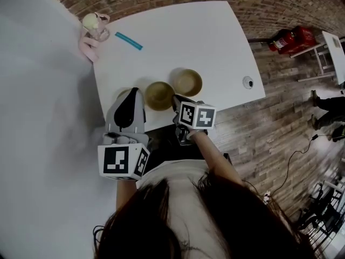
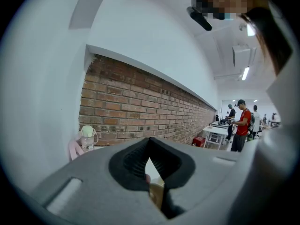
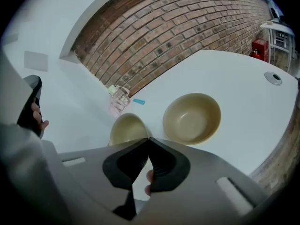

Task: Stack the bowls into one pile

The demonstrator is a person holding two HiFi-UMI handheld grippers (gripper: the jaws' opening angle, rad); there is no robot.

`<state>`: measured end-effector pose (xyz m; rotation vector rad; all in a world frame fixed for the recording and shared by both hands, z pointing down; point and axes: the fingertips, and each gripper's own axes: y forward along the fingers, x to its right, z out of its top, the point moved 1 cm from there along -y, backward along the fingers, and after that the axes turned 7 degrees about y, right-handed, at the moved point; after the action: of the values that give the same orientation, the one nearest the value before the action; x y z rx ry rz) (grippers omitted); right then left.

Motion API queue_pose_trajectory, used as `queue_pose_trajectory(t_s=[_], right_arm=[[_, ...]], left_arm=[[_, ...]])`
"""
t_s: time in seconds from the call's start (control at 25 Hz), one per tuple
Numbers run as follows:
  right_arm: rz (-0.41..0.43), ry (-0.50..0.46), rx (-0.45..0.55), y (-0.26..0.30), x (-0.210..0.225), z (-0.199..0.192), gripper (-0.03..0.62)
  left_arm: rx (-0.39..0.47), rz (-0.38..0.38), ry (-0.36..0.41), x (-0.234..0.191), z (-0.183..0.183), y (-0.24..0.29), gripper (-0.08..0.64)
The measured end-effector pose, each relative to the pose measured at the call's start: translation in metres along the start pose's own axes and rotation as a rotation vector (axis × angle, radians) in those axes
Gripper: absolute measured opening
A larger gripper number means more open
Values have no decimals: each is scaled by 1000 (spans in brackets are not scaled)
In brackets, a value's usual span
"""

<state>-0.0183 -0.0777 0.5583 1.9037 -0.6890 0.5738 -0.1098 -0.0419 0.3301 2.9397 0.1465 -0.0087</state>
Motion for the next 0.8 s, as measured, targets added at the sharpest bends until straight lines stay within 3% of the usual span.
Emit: queue_pose_trajectory(t_s=[0.8], right_arm=[[-14,49,118,-33,16,29,8]], left_arm=[[43,-100,17,29,16,16,0]])
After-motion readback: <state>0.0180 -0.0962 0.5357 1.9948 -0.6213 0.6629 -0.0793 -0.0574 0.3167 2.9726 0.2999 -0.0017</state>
